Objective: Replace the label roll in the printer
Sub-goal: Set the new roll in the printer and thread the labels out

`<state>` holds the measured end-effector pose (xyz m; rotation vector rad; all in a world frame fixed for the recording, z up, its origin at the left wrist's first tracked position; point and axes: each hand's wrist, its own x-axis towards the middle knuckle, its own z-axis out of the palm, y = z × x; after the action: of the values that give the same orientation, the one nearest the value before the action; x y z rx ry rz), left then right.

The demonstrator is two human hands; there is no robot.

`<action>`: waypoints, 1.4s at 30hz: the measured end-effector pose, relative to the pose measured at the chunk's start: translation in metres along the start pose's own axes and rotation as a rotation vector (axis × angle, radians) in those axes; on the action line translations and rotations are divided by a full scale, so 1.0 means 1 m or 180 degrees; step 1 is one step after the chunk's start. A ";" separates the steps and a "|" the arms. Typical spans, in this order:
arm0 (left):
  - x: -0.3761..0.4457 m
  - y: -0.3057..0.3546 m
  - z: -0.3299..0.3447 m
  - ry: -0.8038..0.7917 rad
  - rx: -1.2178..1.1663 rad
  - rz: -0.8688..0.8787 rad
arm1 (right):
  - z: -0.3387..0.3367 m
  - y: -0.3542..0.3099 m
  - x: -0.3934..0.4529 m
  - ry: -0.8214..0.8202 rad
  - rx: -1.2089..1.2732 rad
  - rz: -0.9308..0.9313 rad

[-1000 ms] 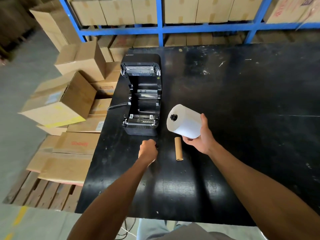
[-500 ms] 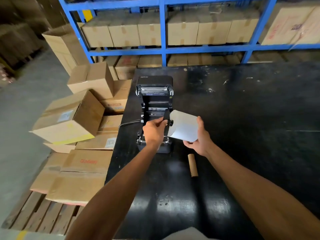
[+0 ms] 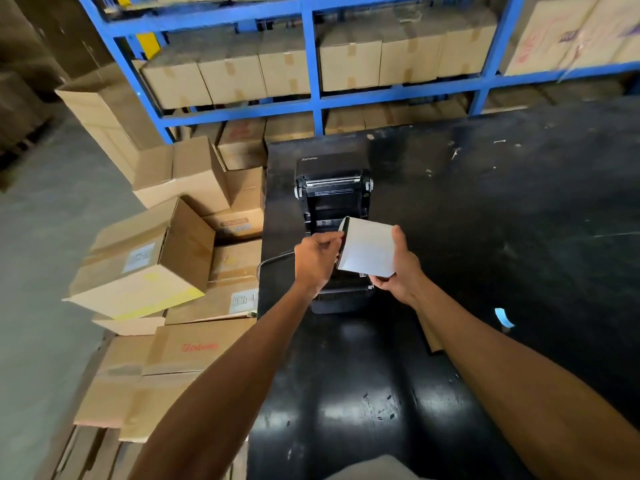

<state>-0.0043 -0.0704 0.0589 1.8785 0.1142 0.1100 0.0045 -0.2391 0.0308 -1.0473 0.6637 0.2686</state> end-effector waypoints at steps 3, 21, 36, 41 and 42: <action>0.012 -0.009 -0.017 -0.0179 -0.0467 -0.0356 | 0.011 0.009 0.003 0.0002 -0.0121 -0.0150; 0.063 -0.044 -0.008 0.0038 -0.0748 -0.1366 | 0.075 0.010 0.040 0.0449 -0.1457 -0.0958; 0.069 -0.061 0.006 0.0274 -0.0381 -0.1051 | 0.072 0.024 0.068 0.0759 -0.1427 -0.1005; 0.060 -0.068 0.009 0.0313 -0.0361 -0.1041 | 0.067 0.031 0.069 0.0785 -0.1552 -0.1143; 0.059 -0.069 0.009 0.0326 -0.0374 -0.1030 | 0.067 0.032 0.069 0.0767 -0.1570 -0.1166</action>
<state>0.0541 -0.0502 -0.0082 1.7140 0.4698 -0.0096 0.0667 -0.1725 -0.0132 -1.6687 0.6190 -0.0206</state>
